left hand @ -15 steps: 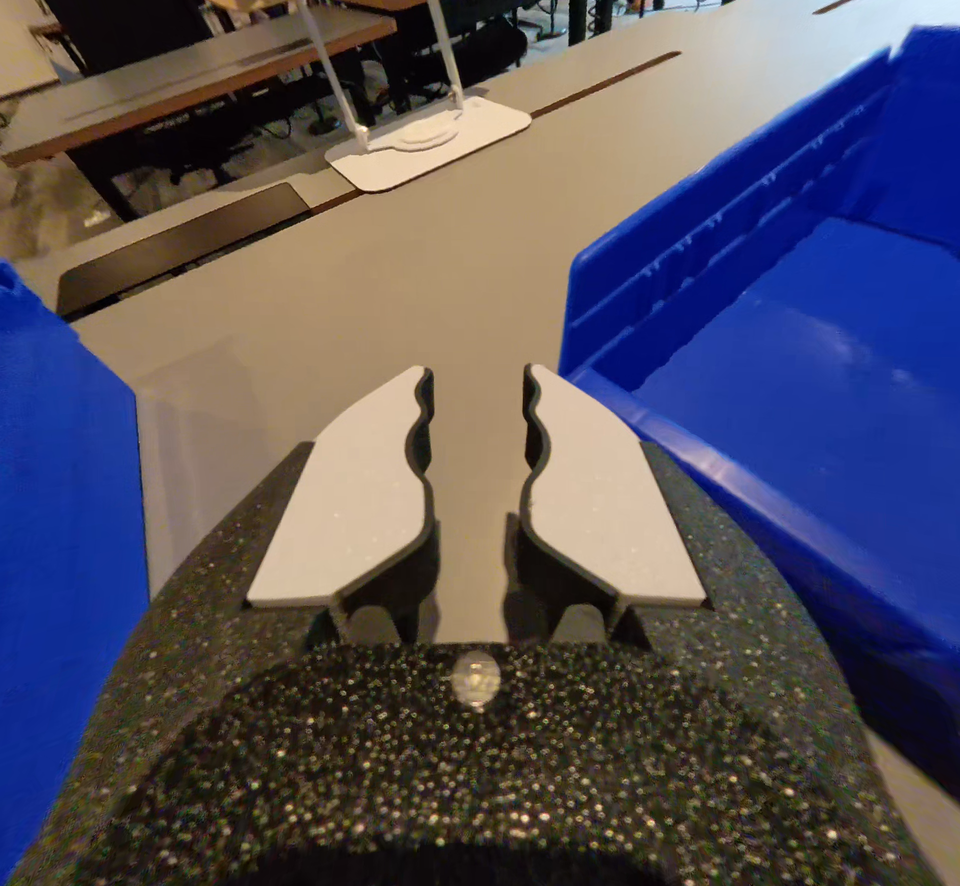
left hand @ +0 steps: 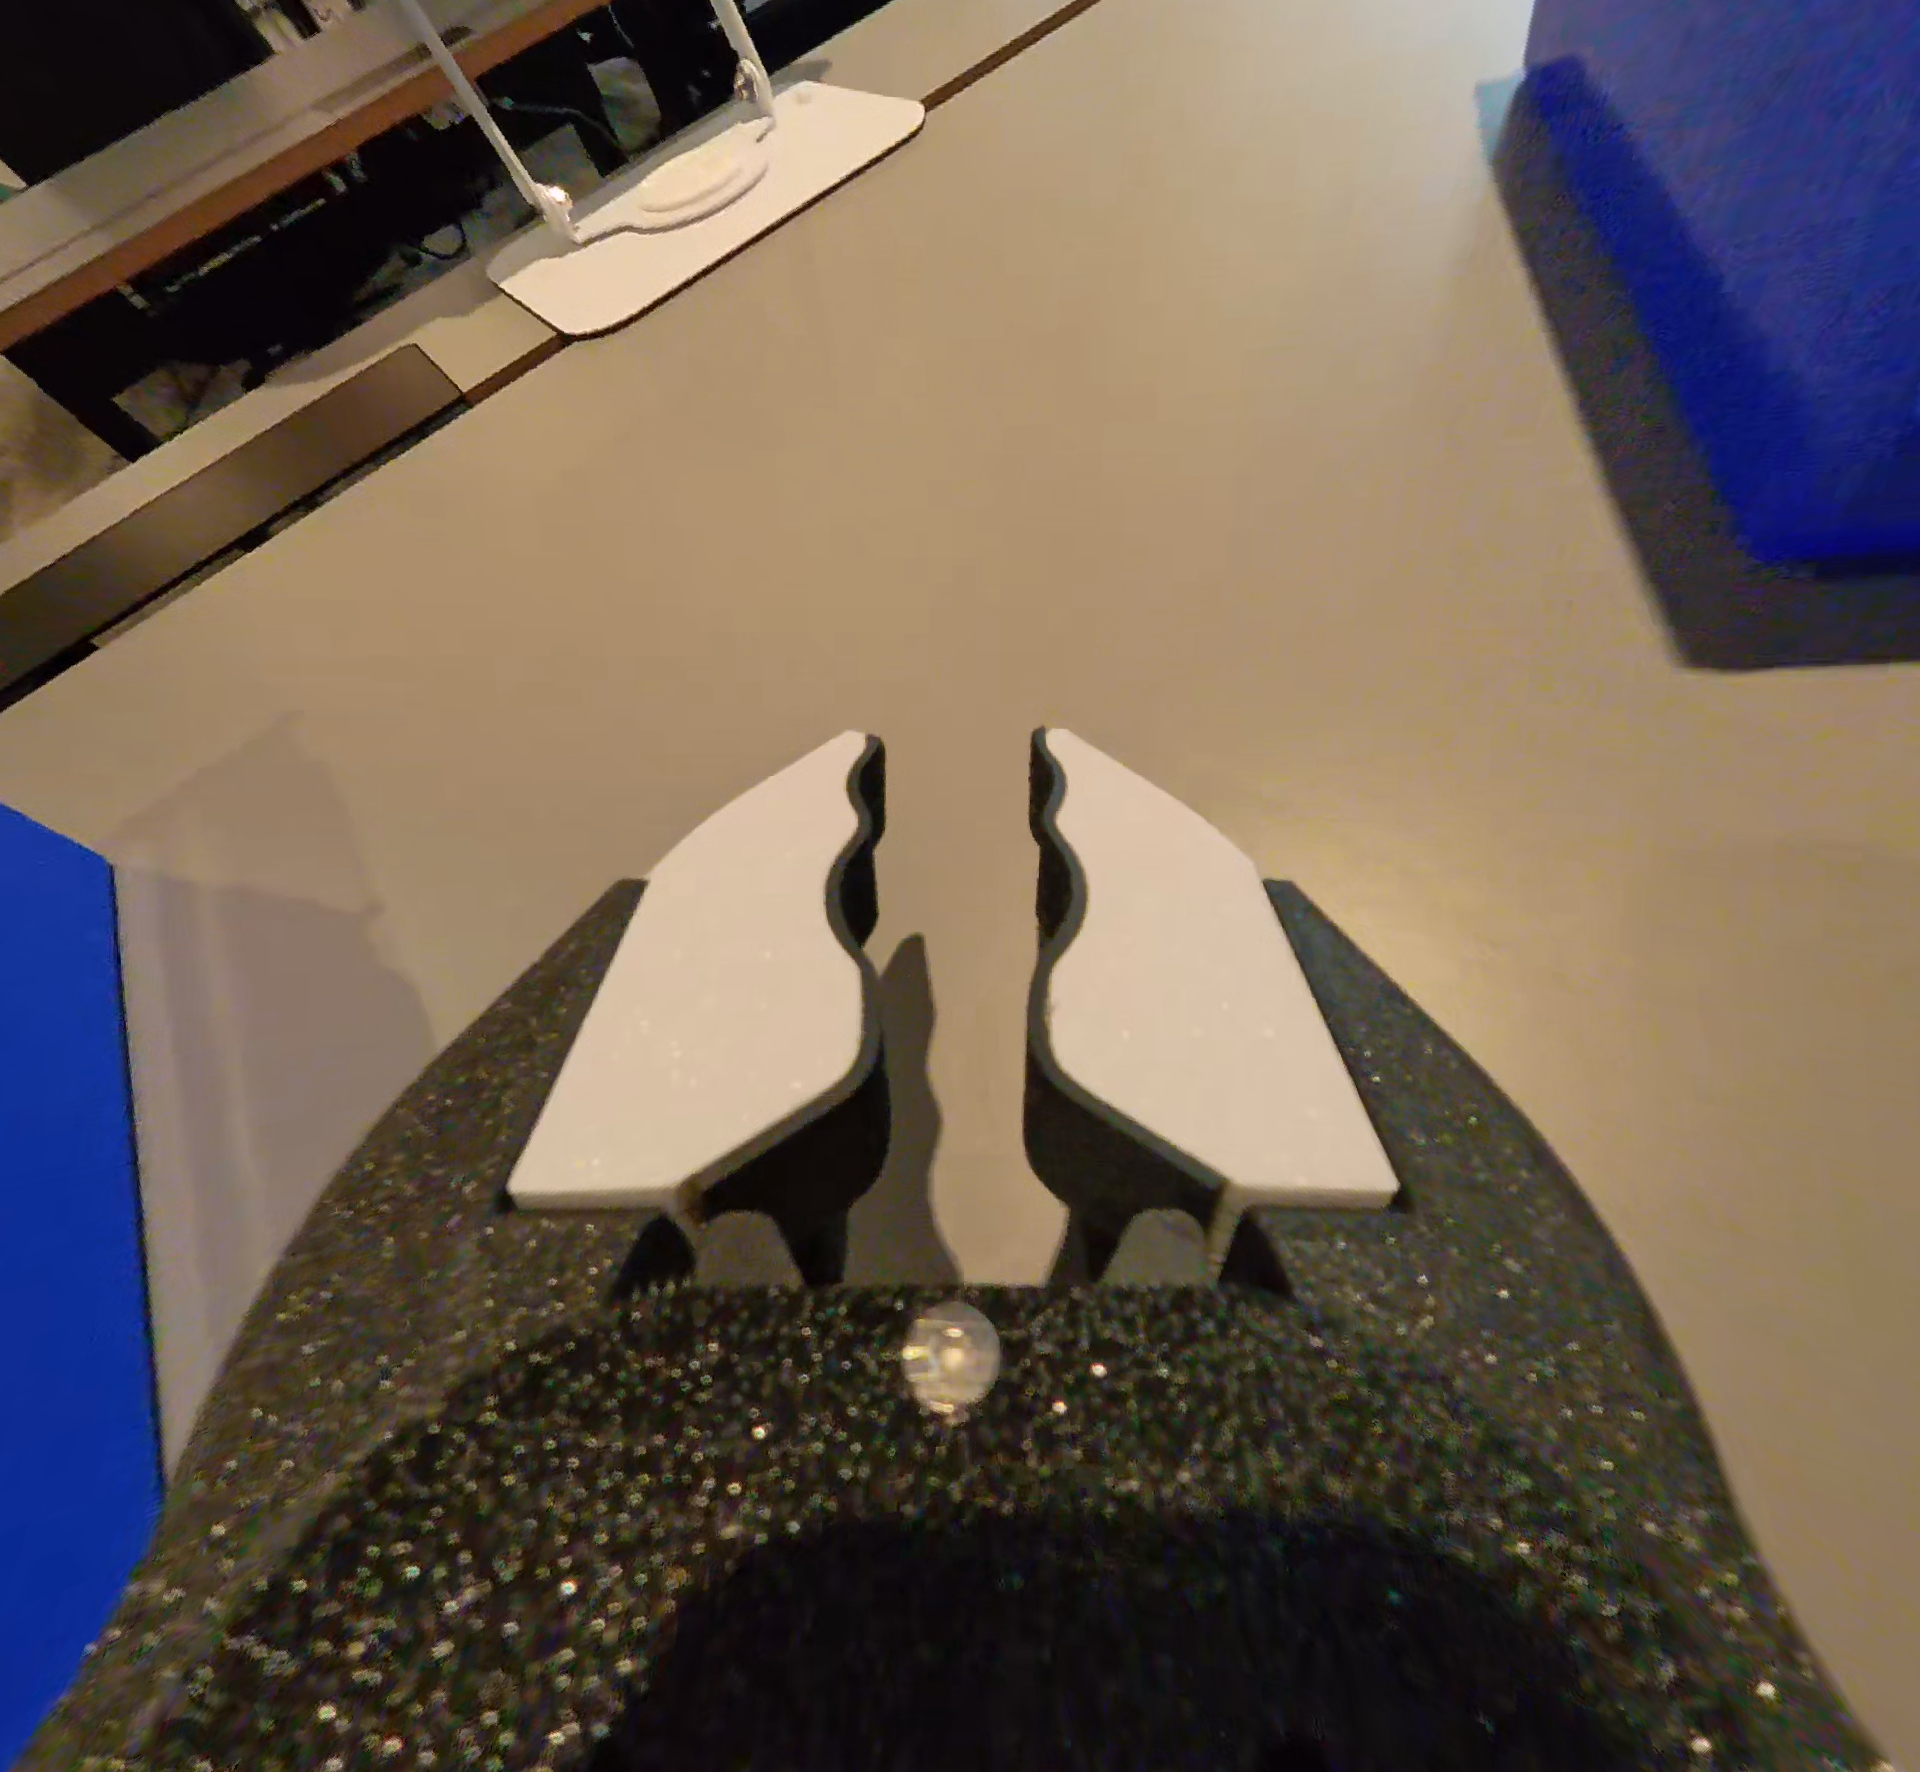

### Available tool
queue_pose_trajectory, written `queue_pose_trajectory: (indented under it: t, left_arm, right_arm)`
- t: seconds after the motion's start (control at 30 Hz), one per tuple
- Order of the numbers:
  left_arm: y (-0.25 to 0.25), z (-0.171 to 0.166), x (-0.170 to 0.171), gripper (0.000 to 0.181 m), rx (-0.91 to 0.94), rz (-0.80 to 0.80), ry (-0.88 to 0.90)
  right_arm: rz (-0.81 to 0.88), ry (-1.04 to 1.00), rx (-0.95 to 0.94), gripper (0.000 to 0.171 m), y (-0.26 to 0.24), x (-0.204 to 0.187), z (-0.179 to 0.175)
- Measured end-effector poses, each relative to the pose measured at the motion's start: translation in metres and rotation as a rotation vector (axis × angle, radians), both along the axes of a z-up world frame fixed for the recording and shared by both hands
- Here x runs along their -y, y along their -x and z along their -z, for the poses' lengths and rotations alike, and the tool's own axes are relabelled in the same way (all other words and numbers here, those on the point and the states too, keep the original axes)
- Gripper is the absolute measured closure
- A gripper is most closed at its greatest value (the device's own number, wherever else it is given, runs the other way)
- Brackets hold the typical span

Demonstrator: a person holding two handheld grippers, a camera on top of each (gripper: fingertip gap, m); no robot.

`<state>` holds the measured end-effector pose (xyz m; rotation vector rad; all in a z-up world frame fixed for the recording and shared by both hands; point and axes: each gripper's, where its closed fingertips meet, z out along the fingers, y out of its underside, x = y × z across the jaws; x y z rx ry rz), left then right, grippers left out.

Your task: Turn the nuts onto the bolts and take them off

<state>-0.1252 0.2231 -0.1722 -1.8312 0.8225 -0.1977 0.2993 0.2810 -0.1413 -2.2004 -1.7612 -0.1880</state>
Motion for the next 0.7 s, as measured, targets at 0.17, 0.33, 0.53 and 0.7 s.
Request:
queue_pose_trajectory:
  t: [0.17, 0.33, 0.53, 0.7]
  left_arm:
    - [-0.003, 0.008, 0.0, 0.157, -0.068, 0.007, 0.008]
    - [-0.006, 0.013, 0.002, 0.157, -0.123, 0.018, 0.008]
    - [-0.005, 0.015, 0.004, 0.157, -0.146, 0.012, 0.006]
    - [-0.004, 0.013, 0.005, 0.158, -0.132, 0.004, -0.002]
  right_arm:
    - [-0.045, -0.071, 0.111, 0.154, -0.03, -0.037, -0.001]
    - [0.123, -0.311, 0.255, 0.152, -0.066, -0.069, -0.018]
    - [0.427, -0.52, -0.313, 0.125, -0.058, 0.002, -0.091]
    - [0.572, -0.621, -0.723, 0.112, -0.07, 0.105, -0.112]
